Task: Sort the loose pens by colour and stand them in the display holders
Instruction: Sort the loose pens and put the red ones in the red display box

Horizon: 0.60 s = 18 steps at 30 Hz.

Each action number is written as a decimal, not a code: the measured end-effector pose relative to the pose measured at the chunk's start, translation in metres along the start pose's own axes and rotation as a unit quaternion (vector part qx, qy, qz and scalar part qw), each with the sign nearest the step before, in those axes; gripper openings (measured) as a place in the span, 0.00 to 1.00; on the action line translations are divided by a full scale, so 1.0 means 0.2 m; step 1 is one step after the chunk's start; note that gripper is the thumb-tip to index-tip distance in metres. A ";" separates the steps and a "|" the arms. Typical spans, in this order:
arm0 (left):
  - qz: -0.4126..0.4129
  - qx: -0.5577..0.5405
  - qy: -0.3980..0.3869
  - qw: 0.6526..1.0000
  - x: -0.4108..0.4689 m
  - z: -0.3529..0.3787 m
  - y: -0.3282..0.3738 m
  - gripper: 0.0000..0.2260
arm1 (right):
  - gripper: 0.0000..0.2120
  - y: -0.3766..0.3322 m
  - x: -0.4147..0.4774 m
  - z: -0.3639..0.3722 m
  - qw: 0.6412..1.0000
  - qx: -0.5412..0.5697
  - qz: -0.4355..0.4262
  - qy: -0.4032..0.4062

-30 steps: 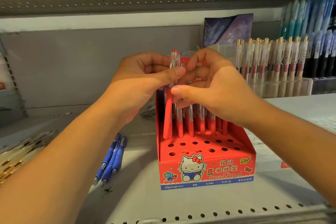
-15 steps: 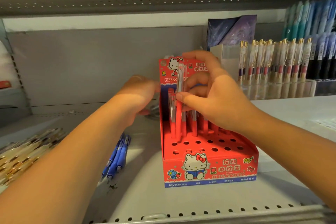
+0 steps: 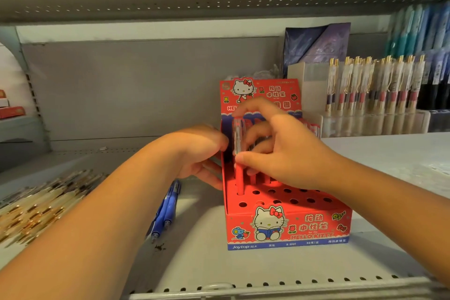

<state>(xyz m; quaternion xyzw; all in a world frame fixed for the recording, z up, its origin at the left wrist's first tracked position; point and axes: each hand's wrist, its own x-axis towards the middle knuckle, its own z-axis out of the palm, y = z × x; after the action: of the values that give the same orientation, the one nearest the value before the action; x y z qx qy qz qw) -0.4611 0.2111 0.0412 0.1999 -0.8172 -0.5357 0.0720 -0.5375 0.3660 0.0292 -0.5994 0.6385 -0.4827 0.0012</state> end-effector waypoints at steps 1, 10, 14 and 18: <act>0.004 -0.004 -0.004 1.000 0.00 0.00 0.00 0.15 | 0.25 0.00 0.00 0.00 1.000 -0.008 0.005 -0.015; 0.022 -0.022 -0.026 0.999 0.02 -0.02 -0.01 0.14 | 0.25 0.03 0.00 0.01 0.997 -0.045 0.021 -0.067; 0.020 -0.034 -0.027 0.999 0.03 -0.03 -0.02 0.13 | 0.26 0.04 -0.01 0.01 0.995 -0.082 0.009 -0.059; 0.018 -0.044 -0.010 0.999 0.00 -0.02 -0.02 0.14 | 0.26 0.03 -0.05 0.00 0.993 -0.106 -0.011 -0.053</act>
<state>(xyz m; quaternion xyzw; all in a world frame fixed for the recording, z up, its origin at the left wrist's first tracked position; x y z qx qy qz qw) -0.4595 0.2060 0.0395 0.1764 -0.7968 -0.5720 0.0826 -0.5402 0.3724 0.0200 -0.6279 0.6783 -0.3801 -0.0337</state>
